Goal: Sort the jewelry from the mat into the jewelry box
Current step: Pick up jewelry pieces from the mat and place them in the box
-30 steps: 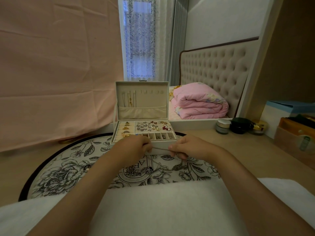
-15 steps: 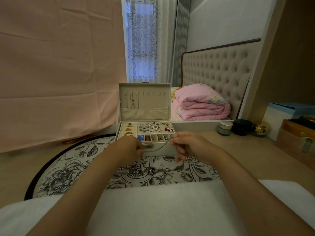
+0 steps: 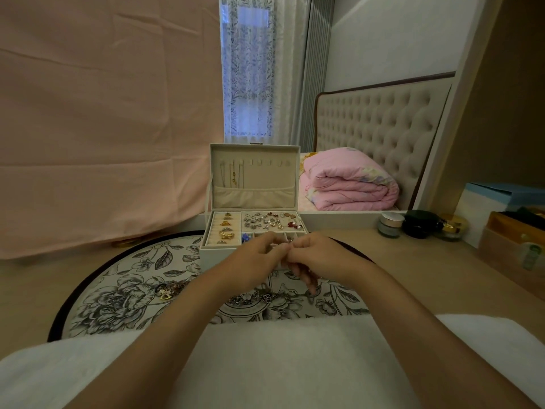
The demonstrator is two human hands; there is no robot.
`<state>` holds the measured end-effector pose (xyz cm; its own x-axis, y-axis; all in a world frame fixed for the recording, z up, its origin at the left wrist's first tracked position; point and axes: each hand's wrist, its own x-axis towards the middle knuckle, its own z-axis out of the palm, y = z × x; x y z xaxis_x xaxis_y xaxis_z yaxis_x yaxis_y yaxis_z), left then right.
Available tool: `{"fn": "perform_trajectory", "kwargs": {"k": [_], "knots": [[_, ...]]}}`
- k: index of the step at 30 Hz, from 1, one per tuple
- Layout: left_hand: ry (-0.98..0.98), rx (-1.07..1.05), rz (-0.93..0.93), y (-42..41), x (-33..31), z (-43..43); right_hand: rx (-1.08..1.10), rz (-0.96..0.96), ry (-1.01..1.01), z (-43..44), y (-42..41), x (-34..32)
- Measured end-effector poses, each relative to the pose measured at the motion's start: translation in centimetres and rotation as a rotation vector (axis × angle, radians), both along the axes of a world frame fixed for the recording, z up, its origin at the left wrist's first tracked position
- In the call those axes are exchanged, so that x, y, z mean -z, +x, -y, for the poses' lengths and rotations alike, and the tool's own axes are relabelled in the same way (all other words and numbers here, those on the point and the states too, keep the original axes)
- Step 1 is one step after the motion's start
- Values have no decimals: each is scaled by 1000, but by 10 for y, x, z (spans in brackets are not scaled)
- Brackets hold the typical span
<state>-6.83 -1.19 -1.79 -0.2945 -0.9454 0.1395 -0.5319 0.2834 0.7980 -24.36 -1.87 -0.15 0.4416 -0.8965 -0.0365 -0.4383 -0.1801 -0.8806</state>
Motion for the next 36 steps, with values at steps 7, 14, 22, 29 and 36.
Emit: {"fn": "perform_trajectory", "kwargs": {"k": [7,14,22,29,36], "knots": [[-124,-54,324,32,-19,2,-57,-68,113,4,-12,4],[-32,-25,-112,57,-28,14,41,109,-157,10,9,-11],[21,19,-452,57,-73,35,53,65,-408,54,46,-72],[-112,-148,-392,58,-118,89,158,-5,-631,106,65,-115],[33,-4,-571,61,-142,141,227,47,-748,156,74,-139]]}}
